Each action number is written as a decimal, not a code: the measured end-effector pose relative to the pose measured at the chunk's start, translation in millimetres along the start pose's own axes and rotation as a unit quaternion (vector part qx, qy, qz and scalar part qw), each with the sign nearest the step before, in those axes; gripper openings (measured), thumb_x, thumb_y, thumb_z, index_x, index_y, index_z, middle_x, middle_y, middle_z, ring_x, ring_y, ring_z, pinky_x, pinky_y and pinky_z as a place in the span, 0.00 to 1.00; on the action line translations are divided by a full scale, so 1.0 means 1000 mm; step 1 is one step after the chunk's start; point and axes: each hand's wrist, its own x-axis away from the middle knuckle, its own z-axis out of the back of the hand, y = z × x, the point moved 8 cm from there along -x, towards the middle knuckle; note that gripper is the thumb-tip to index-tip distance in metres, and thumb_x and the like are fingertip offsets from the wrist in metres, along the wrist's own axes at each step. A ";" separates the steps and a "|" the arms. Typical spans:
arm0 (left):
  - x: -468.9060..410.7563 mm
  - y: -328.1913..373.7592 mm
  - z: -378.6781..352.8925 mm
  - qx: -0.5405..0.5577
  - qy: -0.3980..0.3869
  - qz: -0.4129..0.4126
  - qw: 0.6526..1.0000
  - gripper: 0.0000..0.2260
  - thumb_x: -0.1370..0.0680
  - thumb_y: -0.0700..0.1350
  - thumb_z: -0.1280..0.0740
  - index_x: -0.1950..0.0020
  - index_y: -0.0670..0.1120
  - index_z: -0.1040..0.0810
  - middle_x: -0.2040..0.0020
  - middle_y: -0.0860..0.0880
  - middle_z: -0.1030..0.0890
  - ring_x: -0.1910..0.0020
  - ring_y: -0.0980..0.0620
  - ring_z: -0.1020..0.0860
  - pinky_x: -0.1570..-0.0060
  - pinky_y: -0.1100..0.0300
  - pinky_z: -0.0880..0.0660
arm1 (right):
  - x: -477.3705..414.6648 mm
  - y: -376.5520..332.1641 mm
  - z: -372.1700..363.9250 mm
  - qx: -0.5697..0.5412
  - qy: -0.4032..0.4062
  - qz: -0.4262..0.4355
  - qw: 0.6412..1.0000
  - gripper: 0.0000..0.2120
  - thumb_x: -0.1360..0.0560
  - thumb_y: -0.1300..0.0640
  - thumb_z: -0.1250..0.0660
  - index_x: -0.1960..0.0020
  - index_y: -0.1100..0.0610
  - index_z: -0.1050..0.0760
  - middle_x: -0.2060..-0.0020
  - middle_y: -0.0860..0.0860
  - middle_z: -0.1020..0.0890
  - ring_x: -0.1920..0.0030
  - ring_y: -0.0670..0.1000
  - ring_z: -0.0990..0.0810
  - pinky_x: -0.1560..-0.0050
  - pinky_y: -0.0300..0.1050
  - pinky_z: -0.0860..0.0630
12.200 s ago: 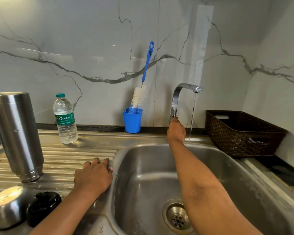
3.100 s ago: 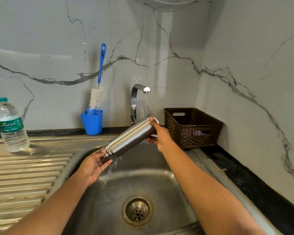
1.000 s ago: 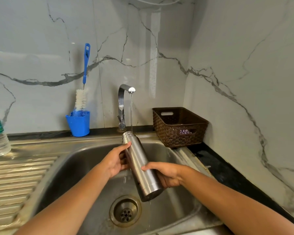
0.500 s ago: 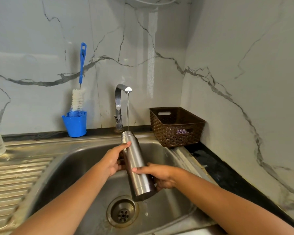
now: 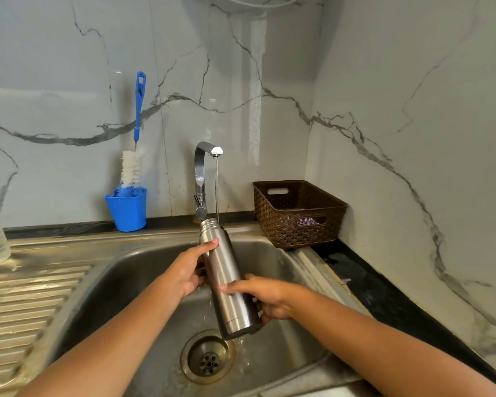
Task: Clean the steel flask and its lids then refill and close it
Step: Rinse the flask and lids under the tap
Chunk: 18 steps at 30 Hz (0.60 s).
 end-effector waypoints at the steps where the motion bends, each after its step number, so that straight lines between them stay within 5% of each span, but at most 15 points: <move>1: 0.001 -0.001 -0.002 0.001 -0.009 0.002 1.000 0.15 0.25 0.46 0.31 0.43 0.42 0.28 0.49 0.40 0.23 0.51 0.42 0.23 0.55 0.50 0.24 | 0.002 0.000 -0.003 -0.009 -0.022 -0.002 1.000 0.27 0.28 0.49 0.30 0.35 0.54 0.38 0.44 0.56 0.25 0.43 0.57 0.25 0.44 0.60 0.24; 5: 0.002 -0.001 -0.007 -0.012 -0.025 0.006 1.000 0.11 0.23 0.47 0.34 0.45 0.43 0.27 0.50 0.41 0.23 0.52 0.43 0.24 0.55 0.51 0.25 | -0.001 -0.001 -0.001 0.031 0.010 0.010 0.999 0.34 0.36 0.47 0.27 0.36 0.56 0.36 0.46 0.55 0.23 0.46 0.55 0.22 0.49 0.53 0.21; 8: 0.002 0.001 -0.012 -0.062 -0.024 0.001 0.998 0.16 0.27 0.52 0.30 0.44 0.45 0.27 0.48 0.42 0.22 0.49 0.44 0.23 0.52 0.51 0.25 | 0.000 -0.006 0.006 0.061 0.063 0.028 0.996 0.30 0.33 0.46 0.26 0.38 0.54 0.35 0.49 0.51 0.22 0.48 0.51 0.22 0.48 0.48 0.22; 11: 0.003 0.002 -0.010 -0.048 -0.001 -0.007 0.999 0.17 0.27 0.48 0.29 0.44 0.43 0.28 0.50 0.42 0.22 0.53 0.45 0.23 0.60 0.53 0.25 | 0.000 -0.005 0.010 0.069 0.083 0.028 0.994 0.34 0.33 0.44 0.26 0.34 0.55 0.38 0.45 0.52 0.24 0.45 0.52 0.22 0.47 0.49 0.23; 15: 0.005 0.000 -0.008 0.007 -0.009 0.009 1.000 0.17 0.25 0.45 0.31 0.40 0.41 0.30 0.49 0.39 0.23 0.52 0.42 0.23 0.58 0.51 0.25 | -0.001 0.000 0.003 -0.033 0.012 -0.002 0.999 0.35 0.31 0.46 0.27 0.33 0.55 0.42 0.43 0.55 0.24 0.44 0.56 0.23 0.48 0.59 0.22; 18: 0.005 -0.002 -0.010 0.011 -0.027 0.025 0.999 0.19 0.25 0.46 0.32 0.38 0.41 0.31 0.46 0.39 0.23 0.50 0.41 0.23 0.58 0.51 0.25 | -0.001 -0.004 0.005 -0.008 0.039 0.018 0.999 0.34 0.32 0.48 0.26 0.33 0.55 0.40 0.43 0.55 0.24 0.45 0.54 0.22 0.45 0.54 0.23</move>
